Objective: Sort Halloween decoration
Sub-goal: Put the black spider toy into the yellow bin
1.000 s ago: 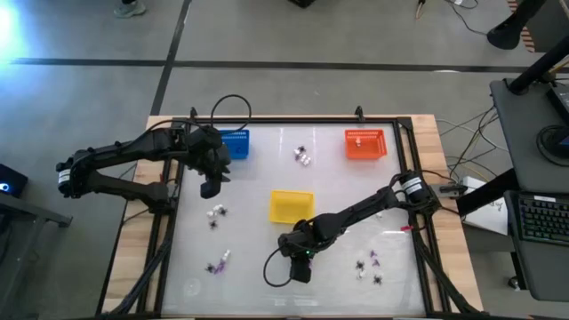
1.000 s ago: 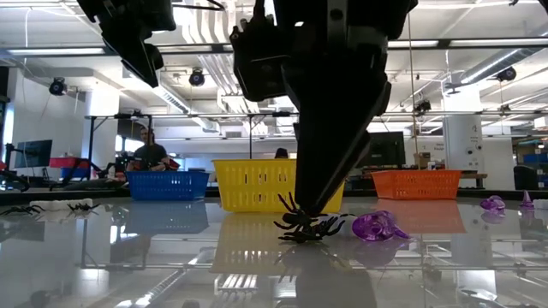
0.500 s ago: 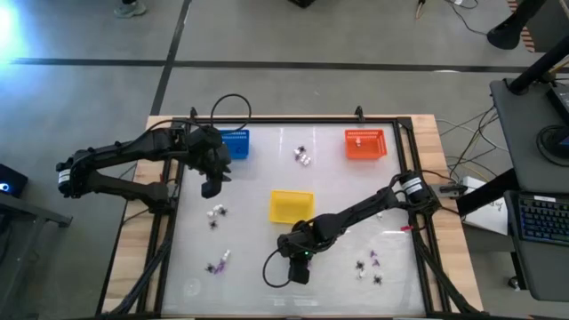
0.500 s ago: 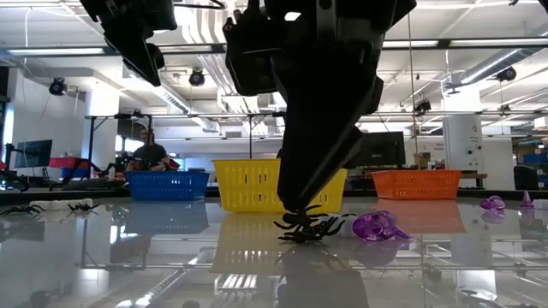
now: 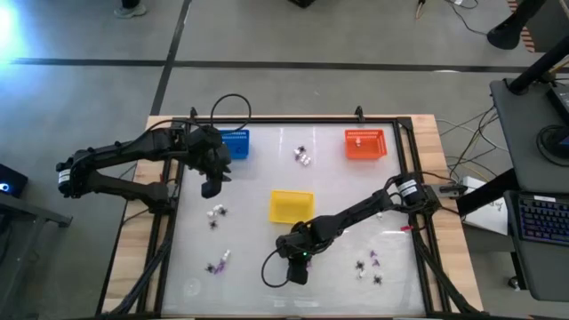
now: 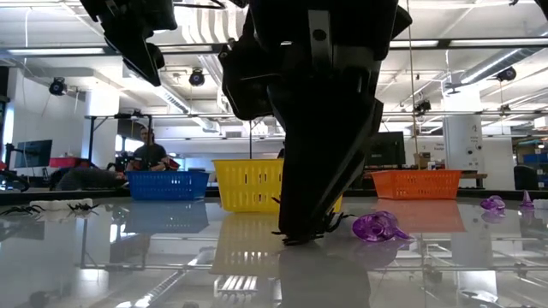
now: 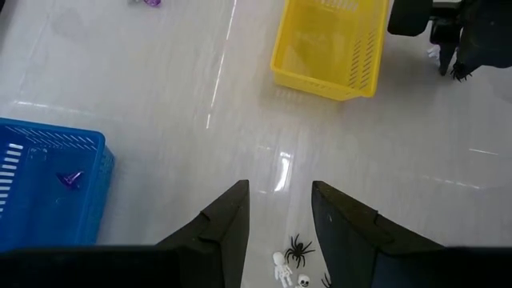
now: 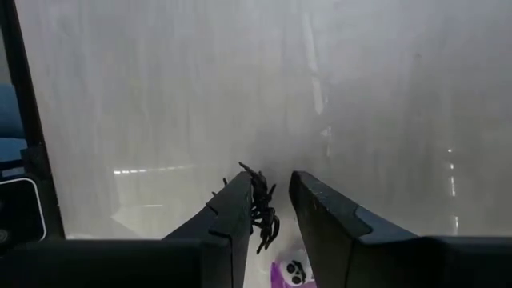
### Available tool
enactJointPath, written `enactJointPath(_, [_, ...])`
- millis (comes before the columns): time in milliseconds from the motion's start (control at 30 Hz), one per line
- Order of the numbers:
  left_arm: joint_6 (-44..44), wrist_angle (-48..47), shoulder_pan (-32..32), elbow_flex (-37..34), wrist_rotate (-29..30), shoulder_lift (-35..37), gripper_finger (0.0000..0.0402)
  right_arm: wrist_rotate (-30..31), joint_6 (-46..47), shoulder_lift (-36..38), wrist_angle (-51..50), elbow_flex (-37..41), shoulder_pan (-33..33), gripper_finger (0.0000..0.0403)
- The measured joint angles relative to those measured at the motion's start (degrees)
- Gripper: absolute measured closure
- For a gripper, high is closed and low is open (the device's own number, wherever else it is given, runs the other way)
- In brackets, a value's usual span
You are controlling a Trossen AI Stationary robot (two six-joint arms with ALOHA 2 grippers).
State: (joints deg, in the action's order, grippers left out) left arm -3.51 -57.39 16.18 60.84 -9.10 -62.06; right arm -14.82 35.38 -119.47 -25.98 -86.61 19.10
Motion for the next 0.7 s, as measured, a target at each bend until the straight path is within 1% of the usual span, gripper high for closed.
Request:
enactJointPath(67, [0.0, 0.0, 0.0, 0.0, 0.03, 0.0, 0.0283, -0.05, 0.02, 0.03, -0.07, -0.08, -0.01, 0.0313])
enactJointPath(133, [0.0, 0.07, 0.0, 0.0, 0.03, 0.0, 0.0283, -0.07, 0.11, 0.03, -0.14, -0.14, -0.01, 0.0324])
enactJointPath(267, [0.0, 0.19, 0.01, 0.0, 0.04, 0.0, 0.0283, -0.22, 0.22, 0.03, -0.15, -0.25, -0.01, 0.0377])
enactJointPath(300, [0.0, 0.22, 0.01, 0.0, 0.04, 0.0, 0.0283, -0.25, 0.24, 0.03, -0.13, -0.26, -0.01, 0.0385])
enactJointPath(533, [0.0, 0.33, -0.01, 0.0, 0.09, 0.0, 0.0283, -0.87, 2.52, 0.35, -0.13, -0.26, 0.0, 0.0391])
enactJointPath(700, [0.0, 0.33, -0.01, 0.0, 0.09, 0.0, 0.0283, -1.07, 4.11, 2.31, 0.57, -0.26, 0.06, 0.0391])
